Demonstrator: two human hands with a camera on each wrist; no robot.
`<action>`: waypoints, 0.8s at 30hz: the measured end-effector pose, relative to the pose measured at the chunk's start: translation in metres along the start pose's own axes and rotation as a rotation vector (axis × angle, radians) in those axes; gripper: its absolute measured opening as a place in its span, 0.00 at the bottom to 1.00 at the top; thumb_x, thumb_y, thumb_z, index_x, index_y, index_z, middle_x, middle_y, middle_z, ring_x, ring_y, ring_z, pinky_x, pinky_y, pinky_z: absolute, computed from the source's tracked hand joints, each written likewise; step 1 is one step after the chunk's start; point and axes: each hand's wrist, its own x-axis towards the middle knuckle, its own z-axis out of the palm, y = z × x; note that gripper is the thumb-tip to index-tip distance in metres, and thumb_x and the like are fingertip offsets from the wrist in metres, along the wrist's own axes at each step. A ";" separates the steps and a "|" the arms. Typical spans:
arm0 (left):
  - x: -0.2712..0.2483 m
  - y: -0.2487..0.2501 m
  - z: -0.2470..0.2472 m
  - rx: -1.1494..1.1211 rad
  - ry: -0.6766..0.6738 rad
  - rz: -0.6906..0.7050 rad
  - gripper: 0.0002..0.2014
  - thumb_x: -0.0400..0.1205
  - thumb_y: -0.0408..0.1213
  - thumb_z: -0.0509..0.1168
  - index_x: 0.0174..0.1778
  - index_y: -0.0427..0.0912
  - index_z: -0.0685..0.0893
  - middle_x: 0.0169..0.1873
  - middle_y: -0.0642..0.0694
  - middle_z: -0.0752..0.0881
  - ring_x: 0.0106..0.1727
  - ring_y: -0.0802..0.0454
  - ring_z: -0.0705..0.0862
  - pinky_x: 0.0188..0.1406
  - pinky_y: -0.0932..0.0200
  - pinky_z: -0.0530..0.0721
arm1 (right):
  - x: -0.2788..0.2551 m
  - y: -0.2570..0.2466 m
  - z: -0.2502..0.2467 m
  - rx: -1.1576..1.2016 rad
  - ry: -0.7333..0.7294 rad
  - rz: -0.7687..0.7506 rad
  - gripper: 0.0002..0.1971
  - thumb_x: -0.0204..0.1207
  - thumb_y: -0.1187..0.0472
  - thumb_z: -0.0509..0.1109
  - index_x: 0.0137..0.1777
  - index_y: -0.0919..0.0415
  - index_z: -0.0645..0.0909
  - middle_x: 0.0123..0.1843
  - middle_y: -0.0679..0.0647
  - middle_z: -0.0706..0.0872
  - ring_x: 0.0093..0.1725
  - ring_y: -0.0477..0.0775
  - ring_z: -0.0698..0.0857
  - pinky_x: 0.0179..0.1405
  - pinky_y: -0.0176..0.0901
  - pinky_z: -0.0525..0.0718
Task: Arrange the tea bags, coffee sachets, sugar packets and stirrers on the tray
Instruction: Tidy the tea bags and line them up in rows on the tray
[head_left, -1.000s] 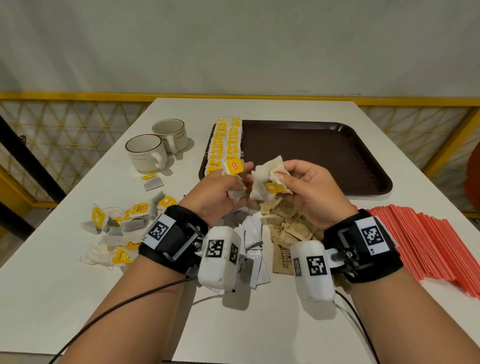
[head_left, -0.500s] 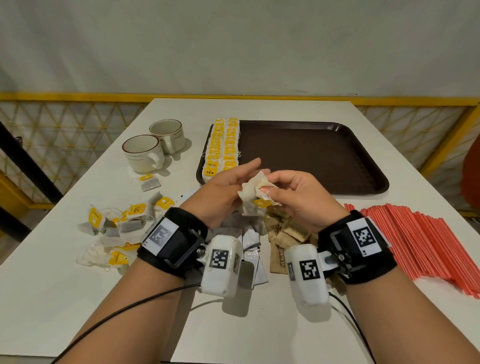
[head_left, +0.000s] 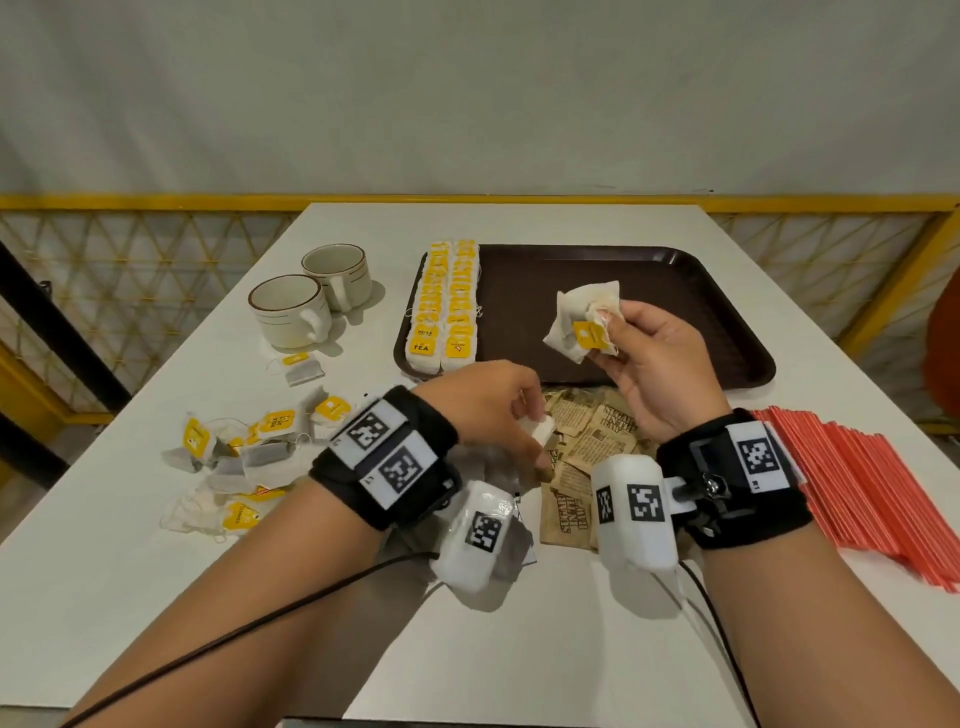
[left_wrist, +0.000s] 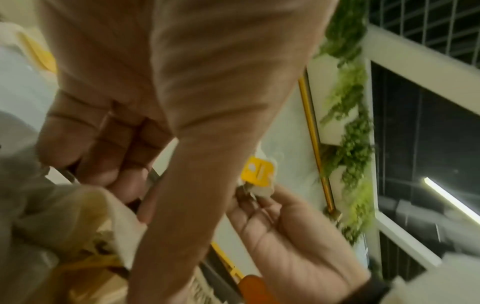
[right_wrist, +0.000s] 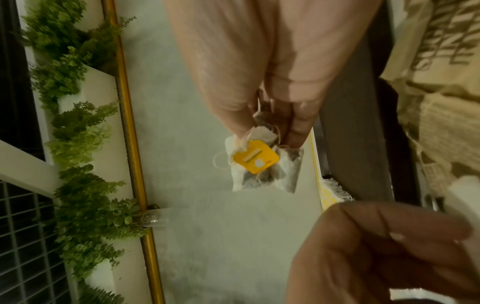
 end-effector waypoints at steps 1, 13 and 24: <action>0.002 0.003 0.002 0.077 0.014 -0.020 0.21 0.63 0.51 0.81 0.43 0.54 0.78 0.42 0.57 0.78 0.43 0.58 0.78 0.39 0.61 0.77 | 0.000 0.000 0.000 -0.001 -0.001 0.001 0.08 0.81 0.70 0.64 0.50 0.62 0.84 0.46 0.55 0.89 0.48 0.48 0.88 0.54 0.43 0.86; 0.019 0.014 0.003 0.320 0.010 0.037 0.08 0.74 0.34 0.70 0.43 0.46 0.77 0.39 0.51 0.78 0.43 0.51 0.78 0.39 0.60 0.73 | 0.001 -0.001 -0.002 0.050 0.002 0.012 0.08 0.80 0.71 0.64 0.52 0.63 0.84 0.46 0.54 0.89 0.46 0.47 0.89 0.50 0.40 0.86; 0.007 -0.018 -0.012 -0.628 0.310 0.026 0.07 0.81 0.36 0.67 0.41 0.36 0.86 0.32 0.38 0.83 0.31 0.52 0.80 0.37 0.57 0.80 | 0.001 -0.003 -0.003 0.062 0.003 0.016 0.08 0.80 0.70 0.65 0.53 0.63 0.84 0.47 0.55 0.90 0.47 0.48 0.89 0.47 0.41 0.88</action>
